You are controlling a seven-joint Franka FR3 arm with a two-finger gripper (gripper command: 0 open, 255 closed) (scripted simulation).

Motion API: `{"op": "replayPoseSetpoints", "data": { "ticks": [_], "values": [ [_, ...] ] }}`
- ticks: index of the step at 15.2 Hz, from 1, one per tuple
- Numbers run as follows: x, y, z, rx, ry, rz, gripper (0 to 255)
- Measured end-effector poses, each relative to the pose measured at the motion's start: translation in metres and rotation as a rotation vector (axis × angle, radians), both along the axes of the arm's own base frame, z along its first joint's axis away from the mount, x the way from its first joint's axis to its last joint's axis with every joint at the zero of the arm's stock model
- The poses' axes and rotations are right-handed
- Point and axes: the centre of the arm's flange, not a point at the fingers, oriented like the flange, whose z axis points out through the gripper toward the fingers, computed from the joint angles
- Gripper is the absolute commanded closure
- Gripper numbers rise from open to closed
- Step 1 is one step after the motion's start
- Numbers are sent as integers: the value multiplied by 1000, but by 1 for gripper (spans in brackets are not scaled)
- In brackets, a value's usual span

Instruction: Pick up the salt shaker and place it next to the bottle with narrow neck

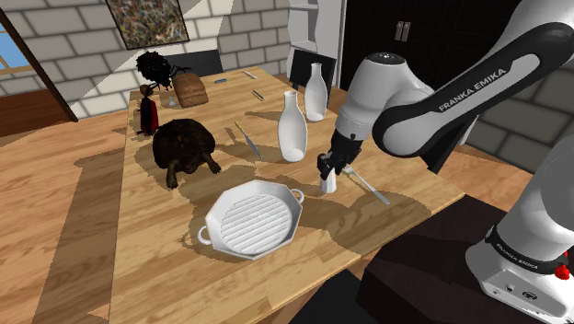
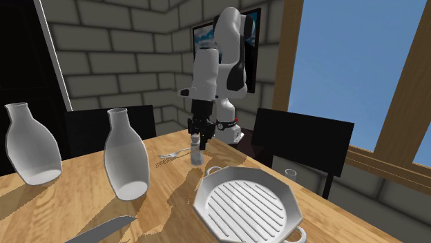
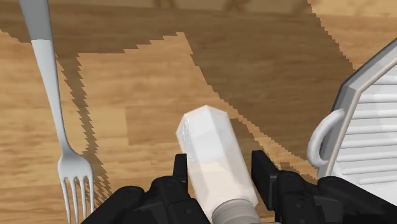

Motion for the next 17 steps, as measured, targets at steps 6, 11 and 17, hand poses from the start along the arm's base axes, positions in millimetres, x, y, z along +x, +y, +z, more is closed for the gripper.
{"op": "replayPoseSetpoints", "data": {
  "ticks": [6, 11, 17],
  "values": [
    [1, -1, 31, 0, 0, 0, 255],
    [1, -1, 58, 0, 0, 0, 255],
    [1, -1, 89, 0, 0, 0, 255]
  ]
}}
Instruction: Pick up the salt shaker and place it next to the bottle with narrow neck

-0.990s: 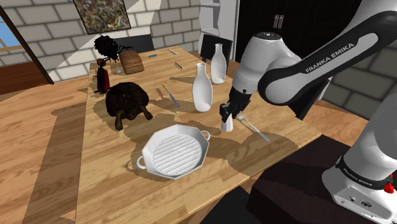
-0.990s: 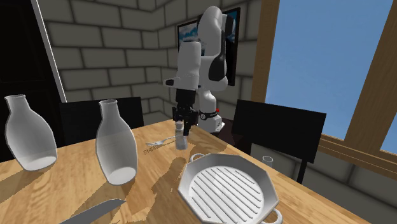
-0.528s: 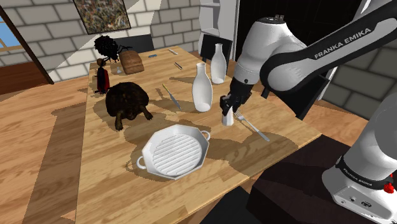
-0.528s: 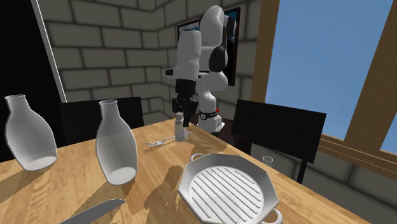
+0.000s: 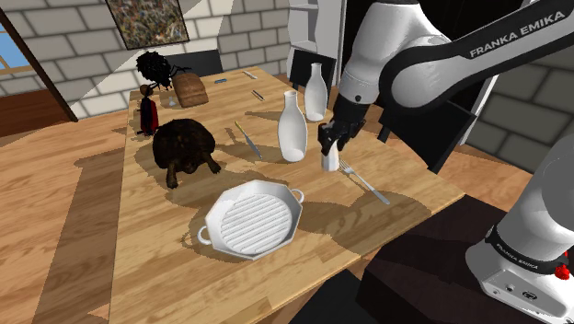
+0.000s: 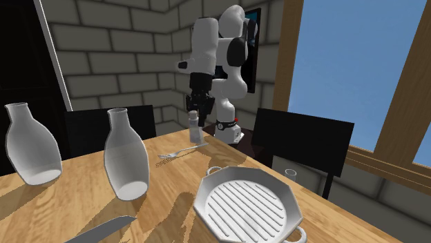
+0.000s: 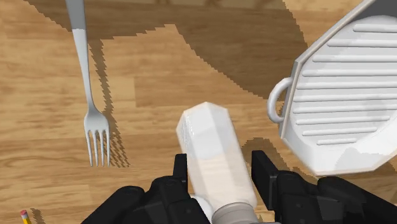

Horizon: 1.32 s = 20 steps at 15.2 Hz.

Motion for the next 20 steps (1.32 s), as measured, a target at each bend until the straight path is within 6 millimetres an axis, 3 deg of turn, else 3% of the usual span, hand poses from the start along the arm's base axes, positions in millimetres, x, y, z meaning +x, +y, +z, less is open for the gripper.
{"op": "replayPoseSetpoints", "data": {
  "ticks": [20],
  "values": [
    [0, 0, 105, 0, 0, 0, 255]
  ]
}}
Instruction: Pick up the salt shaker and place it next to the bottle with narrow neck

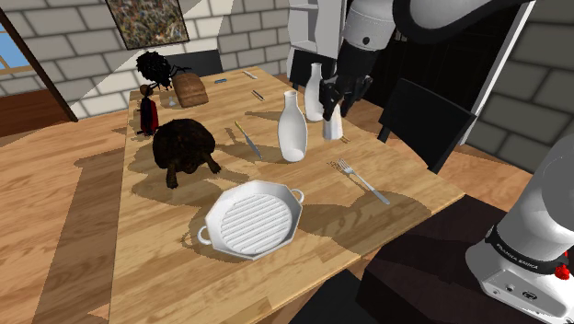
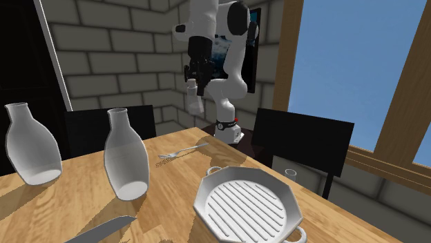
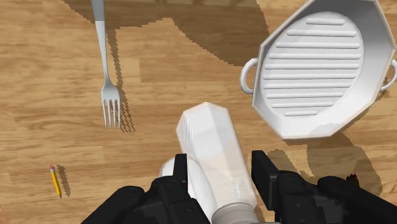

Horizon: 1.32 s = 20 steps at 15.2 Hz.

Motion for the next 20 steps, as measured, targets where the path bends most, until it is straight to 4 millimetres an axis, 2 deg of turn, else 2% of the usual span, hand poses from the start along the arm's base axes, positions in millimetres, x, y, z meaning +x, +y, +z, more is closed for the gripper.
{"op": "replayPoseSetpoints", "data": {
  "ticks": [20],
  "values": [
    [-1, 0, 106, 0, 0, 0, 255]
  ]
}}
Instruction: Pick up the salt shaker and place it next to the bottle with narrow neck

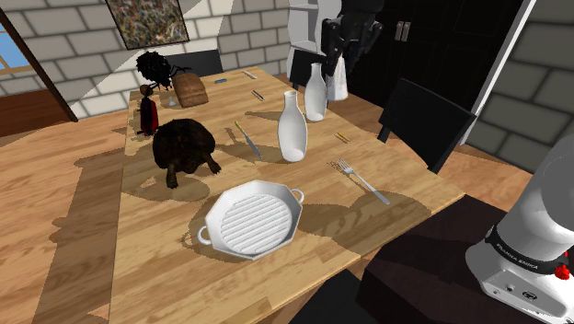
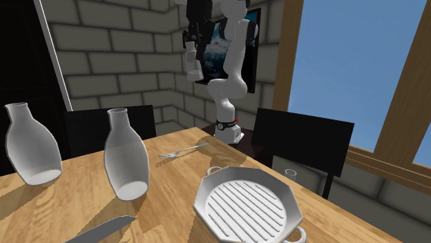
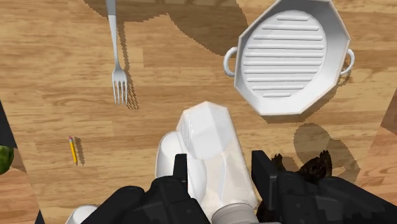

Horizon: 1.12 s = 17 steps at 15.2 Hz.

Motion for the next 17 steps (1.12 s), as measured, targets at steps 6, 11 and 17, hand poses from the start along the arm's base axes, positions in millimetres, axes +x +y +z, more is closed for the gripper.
{"op": "replayPoseSetpoints", "data": {
  "ticks": [6, 11, 17],
  "values": [
    [38, -37, 14, 0, 0, -1, 255],
    [85, -84, 10, 1, 1, -1, 255],
    [139, -143, 9, 1, 0, -1, 255]
  ]
}}
